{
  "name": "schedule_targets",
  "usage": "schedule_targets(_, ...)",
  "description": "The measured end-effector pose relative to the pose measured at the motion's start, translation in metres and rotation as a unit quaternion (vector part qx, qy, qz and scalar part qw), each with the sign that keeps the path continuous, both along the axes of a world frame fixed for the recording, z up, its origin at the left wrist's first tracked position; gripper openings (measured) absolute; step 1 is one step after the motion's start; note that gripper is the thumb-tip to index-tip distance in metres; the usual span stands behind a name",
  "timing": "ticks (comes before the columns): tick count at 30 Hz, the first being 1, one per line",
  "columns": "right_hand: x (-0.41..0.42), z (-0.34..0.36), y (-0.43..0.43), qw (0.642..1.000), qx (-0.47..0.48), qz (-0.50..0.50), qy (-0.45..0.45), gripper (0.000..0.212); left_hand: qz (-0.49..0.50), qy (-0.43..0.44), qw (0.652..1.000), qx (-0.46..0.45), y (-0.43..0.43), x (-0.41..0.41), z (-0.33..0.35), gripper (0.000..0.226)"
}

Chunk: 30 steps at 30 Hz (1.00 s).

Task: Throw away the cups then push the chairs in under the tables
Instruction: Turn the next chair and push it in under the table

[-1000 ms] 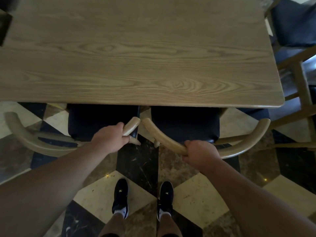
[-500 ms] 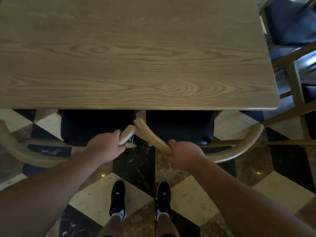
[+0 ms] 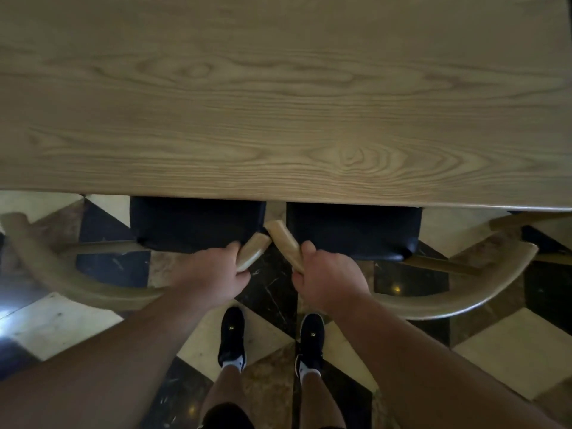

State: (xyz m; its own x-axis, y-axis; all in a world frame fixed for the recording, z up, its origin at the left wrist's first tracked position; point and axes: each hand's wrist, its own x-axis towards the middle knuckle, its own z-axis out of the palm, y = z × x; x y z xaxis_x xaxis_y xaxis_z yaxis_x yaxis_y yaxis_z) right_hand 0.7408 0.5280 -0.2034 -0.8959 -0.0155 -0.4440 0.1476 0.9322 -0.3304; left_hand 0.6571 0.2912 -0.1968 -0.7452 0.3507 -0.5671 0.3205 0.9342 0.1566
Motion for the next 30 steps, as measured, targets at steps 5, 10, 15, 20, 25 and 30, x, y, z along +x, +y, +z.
schedule_targets(5,-0.001,0.001,0.000,1.000,0.013,-0.002,-0.016,0.024,0.025,-0.021,0.999,0.019,0.001,-0.001,-0.004,0.035)
schedule_targets(10,-0.003,0.005,0.000,0.999,0.010,-0.002,-0.046,0.026,0.023,-0.024,0.999,0.016,-0.001,-0.001,-0.001,0.039)
schedule_targets(15,-0.004,0.010,0.000,0.998,0.018,-0.004,-0.056,0.028,0.015,-0.018,0.999,0.031,-0.001,0.000,-0.002,0.035)
schedule_targets(20,-0.004,0.009,-0.002,0.997,0.031,-0.005,-0.063,0.029,-0.004,-0.012,1.000,0.007,-0.002,0.000,-0.001,0.036)
schedule_targets(25,-0.003,0.010,-0.001,0.997,0.041,-0.004,-0.064,0.031,-0.001,-0.031,1.000,0.002,0.000,-0.001,-0.003,0.041)
schedule_targets(30,-0.003,0.010,-0.002,0.997,0.044,-0.002,-0.066,0.032,0.002,-0.049,0.999,0.002,0.002,-0.001,-0.002,0.041)
